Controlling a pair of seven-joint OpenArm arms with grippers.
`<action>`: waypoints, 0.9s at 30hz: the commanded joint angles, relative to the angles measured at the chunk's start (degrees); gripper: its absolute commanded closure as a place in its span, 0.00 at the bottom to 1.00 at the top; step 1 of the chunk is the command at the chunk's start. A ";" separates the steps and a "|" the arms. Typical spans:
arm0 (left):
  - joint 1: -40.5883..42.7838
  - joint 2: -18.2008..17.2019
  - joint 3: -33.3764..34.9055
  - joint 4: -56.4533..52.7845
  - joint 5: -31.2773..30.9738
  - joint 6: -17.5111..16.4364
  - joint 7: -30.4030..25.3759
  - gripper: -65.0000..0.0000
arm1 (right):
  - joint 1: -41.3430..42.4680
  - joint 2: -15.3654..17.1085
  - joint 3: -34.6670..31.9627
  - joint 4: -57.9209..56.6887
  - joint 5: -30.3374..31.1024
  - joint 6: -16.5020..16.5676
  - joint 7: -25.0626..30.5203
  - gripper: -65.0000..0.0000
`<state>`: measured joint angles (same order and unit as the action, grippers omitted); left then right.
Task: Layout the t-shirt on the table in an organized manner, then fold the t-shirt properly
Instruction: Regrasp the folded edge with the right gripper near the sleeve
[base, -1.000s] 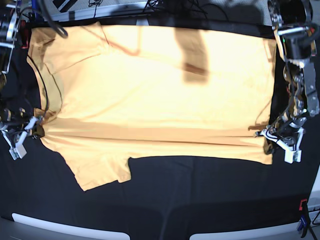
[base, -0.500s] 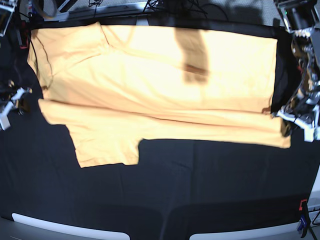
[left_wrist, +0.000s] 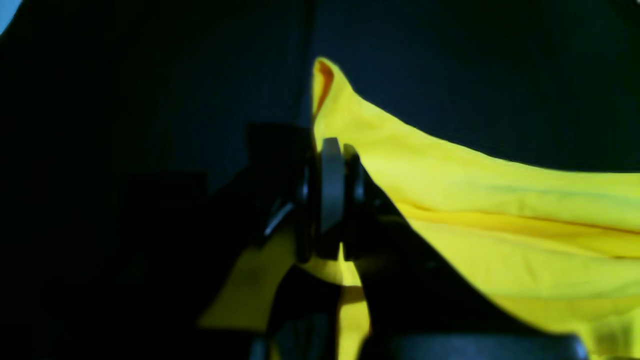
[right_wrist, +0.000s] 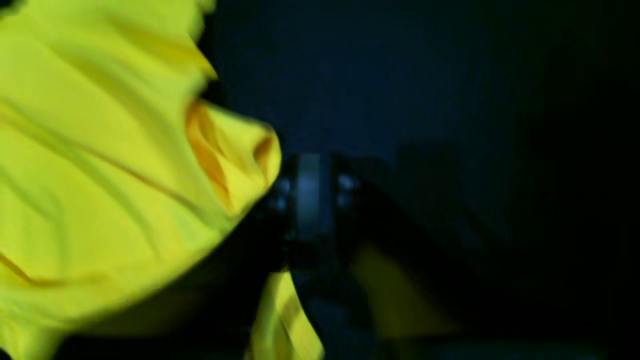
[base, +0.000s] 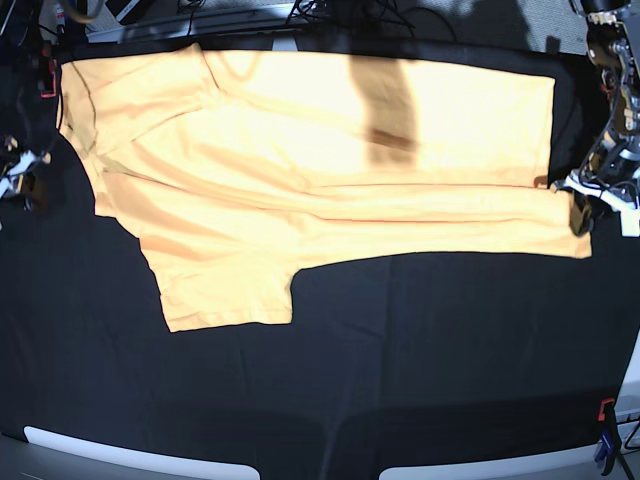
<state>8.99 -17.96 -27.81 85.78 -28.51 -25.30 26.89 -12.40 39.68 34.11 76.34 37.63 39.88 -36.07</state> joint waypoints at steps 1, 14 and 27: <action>-0.74 -0.96 -0.33 1.16 -0.61 -0.04 -1.66 1.00 | 1.55 1.68 0.13 1.03 2.45 0.12 1.07 0.71; -0.76 -0.96 -0.33 1.18 -0.50 -0.22 -2.29 1.00 | 27.08 -3.26 -18.40 -3.89 4.15 -5.88 -21.27 0.55; -0.74 -0.96 -0.33 1.18 -0.50 -0.22 -2.54 1.00 | 45.53 -3.45 -33.16 -28.85 -0.57 -8.41 -27.74 0.55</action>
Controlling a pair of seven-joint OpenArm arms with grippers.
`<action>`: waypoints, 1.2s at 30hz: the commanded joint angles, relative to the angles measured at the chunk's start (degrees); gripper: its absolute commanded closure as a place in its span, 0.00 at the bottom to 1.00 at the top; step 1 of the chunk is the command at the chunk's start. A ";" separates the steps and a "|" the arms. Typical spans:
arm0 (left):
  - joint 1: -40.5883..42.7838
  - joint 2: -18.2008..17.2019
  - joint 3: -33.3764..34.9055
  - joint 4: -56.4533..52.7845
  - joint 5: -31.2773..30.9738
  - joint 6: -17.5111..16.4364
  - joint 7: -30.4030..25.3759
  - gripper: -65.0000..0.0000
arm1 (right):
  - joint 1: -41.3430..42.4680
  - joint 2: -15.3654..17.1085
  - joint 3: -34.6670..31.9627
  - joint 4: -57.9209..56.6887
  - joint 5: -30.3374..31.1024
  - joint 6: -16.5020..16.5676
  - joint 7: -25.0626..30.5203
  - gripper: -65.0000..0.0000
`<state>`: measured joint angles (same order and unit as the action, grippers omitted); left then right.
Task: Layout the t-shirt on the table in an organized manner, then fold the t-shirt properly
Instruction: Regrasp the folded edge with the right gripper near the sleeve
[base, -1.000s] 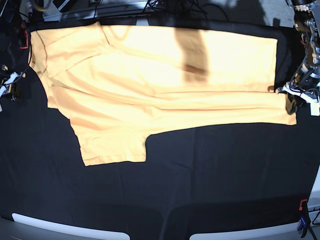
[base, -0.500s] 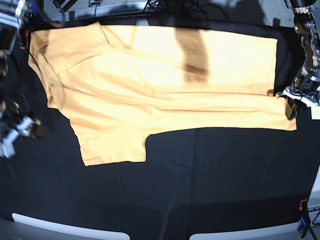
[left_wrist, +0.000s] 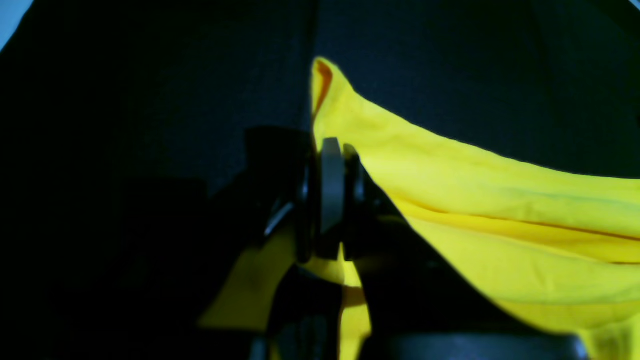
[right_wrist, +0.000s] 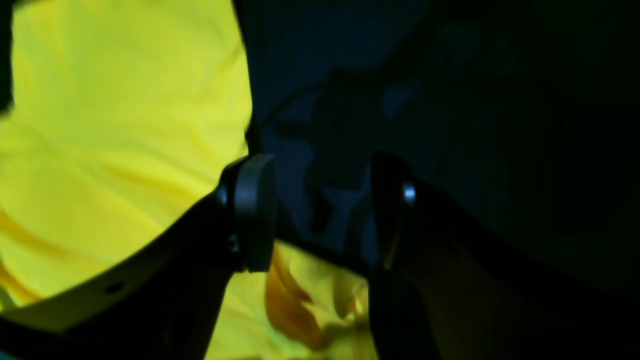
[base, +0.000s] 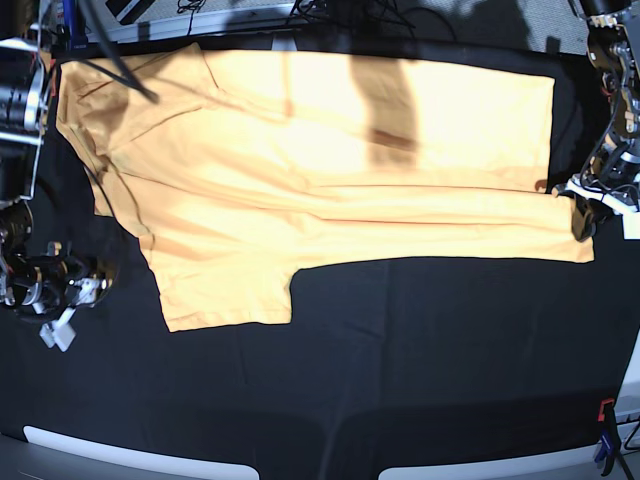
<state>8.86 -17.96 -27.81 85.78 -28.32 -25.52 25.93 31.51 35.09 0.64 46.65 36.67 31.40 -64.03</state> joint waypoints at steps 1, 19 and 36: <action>-0.63 -0.96 -0.33 1.18 -0.66 -0.02 -1.55 1.00 | 2.16 0.81 -0.33 -0.63 0.37 0.09 -0.81 0.55; -0.63 -0.96 -0.33 1.18 -0.26 0.00 -2.01 1.00 | 1.81 -4.61 -1.53 -3.45 0.39 0.13 -3.74 0.55; -0.63 -0.98 -0.33 1.18 -0.24 0.00 -2.03 1.00 | 1.81 -4.90 -1.44 -3.43 4.04 4.79 -9.22 0.99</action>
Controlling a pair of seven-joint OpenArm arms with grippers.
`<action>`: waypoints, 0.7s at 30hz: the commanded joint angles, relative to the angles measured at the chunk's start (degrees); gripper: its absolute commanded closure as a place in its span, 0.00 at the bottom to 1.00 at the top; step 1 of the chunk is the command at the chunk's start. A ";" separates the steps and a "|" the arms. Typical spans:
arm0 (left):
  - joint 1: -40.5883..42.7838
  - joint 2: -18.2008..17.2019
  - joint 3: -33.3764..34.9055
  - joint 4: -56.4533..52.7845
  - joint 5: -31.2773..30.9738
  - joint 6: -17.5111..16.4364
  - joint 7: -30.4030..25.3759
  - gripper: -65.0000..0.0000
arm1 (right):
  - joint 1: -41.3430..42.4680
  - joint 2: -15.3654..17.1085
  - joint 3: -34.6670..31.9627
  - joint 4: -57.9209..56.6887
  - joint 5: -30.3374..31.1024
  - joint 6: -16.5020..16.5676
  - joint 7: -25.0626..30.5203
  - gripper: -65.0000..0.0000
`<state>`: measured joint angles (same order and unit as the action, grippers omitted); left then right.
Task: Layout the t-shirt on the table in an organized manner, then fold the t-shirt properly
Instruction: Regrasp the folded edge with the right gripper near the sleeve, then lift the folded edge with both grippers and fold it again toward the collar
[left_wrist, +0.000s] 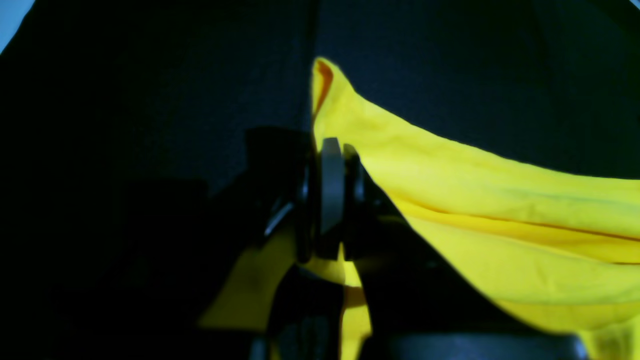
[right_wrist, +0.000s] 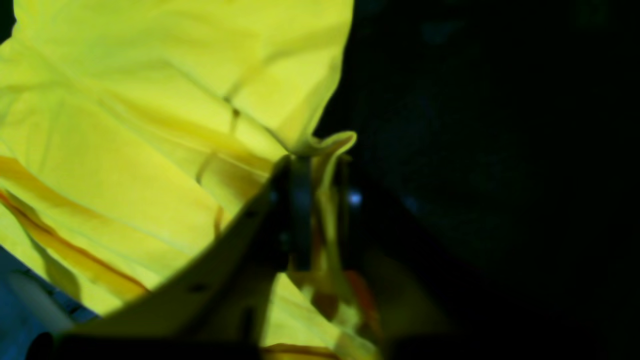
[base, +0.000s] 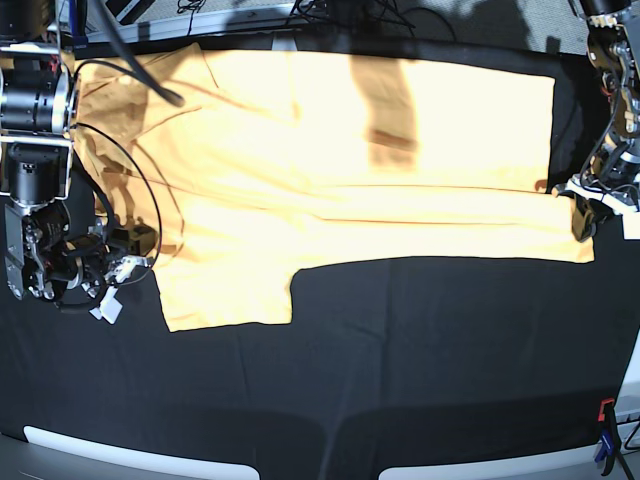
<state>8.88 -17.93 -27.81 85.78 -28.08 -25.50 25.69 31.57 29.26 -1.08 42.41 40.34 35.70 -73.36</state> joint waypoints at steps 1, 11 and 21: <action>-0.66 -1.01 -0.33 1.18 -0.48 -0.04 -1.79 1.00 | 1.77 0.96 0.33 0.81 0.37 1.97 0.33 1.00; -0.46 -1.01 -0.33 1.22 -0.50 -0.02 -3.06 1.00 | 1.40 5.31 0.33 1.25 7.32 4.30 1.40 1.00; 0.04 -1.01 -0.33 1.22 -0.48 -2.19 0.35 1.00 | -7.17 13.94 0.35 9.49 23.76 4.30 1.57 1.00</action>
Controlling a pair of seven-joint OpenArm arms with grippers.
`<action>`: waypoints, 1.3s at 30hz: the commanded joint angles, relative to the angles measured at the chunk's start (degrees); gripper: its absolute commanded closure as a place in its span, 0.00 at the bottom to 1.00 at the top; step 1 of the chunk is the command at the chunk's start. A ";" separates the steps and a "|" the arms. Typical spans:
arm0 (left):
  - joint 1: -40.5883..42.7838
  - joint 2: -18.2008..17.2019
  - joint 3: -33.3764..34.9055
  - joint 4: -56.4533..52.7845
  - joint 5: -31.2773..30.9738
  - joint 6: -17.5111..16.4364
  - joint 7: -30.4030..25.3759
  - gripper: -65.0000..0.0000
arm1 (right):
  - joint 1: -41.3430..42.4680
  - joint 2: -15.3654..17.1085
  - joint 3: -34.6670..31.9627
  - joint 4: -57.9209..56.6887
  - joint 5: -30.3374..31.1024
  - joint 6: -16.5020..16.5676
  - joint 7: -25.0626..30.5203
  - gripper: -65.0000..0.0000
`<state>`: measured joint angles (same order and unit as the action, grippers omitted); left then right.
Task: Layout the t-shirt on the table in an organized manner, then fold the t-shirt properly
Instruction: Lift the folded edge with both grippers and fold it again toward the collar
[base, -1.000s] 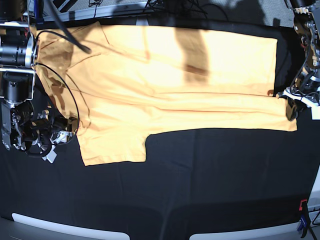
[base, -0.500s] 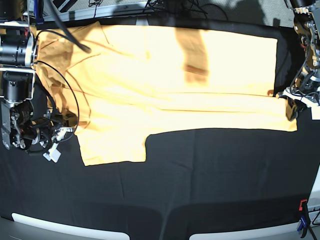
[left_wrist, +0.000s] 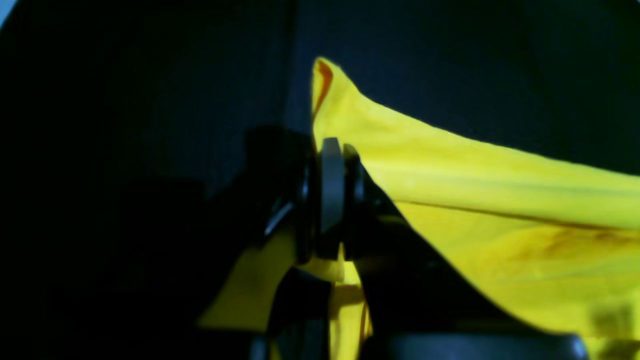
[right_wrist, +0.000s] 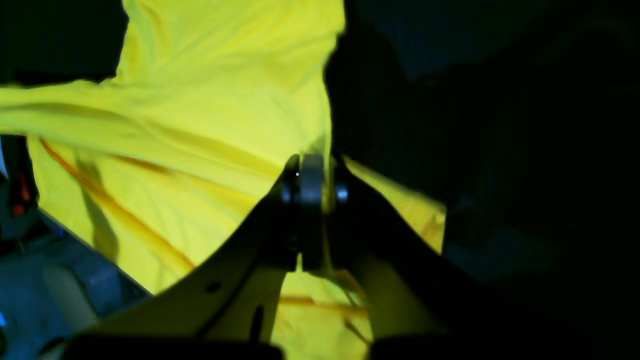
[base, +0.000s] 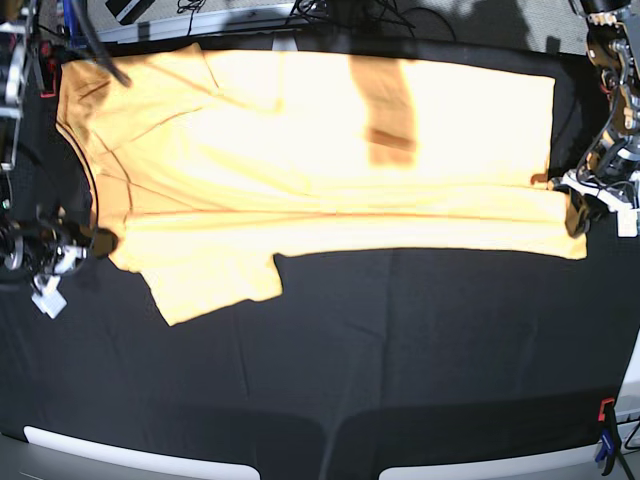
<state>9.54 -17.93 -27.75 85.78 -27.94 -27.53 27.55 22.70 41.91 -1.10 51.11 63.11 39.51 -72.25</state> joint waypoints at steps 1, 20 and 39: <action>-0.61 -1.01 -0.39 1.22 -0.66 -0.15 -0.81 1.00 | -0.13 1.79 0.44 3.04 1.62 0.49 1.01 1.00; 0.15 -1.14 -0.39 1.22 -0.66 -2.12 3.87 1.00 | -33.99 2.34 35.21 34.99 2.12 0.49 5.09 1.00; 9.86 -1.29 -0.46 9.70 5.92 -2.05 4.28 1.00 | -42.93 -8.07 37.73 35.56 -6.21 0.49 4.68 1.00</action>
<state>19.64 -18.24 -27.70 94.45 -22.00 -30.09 33.06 -20.62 32.29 35.86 85.93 56.71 39.68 -68.23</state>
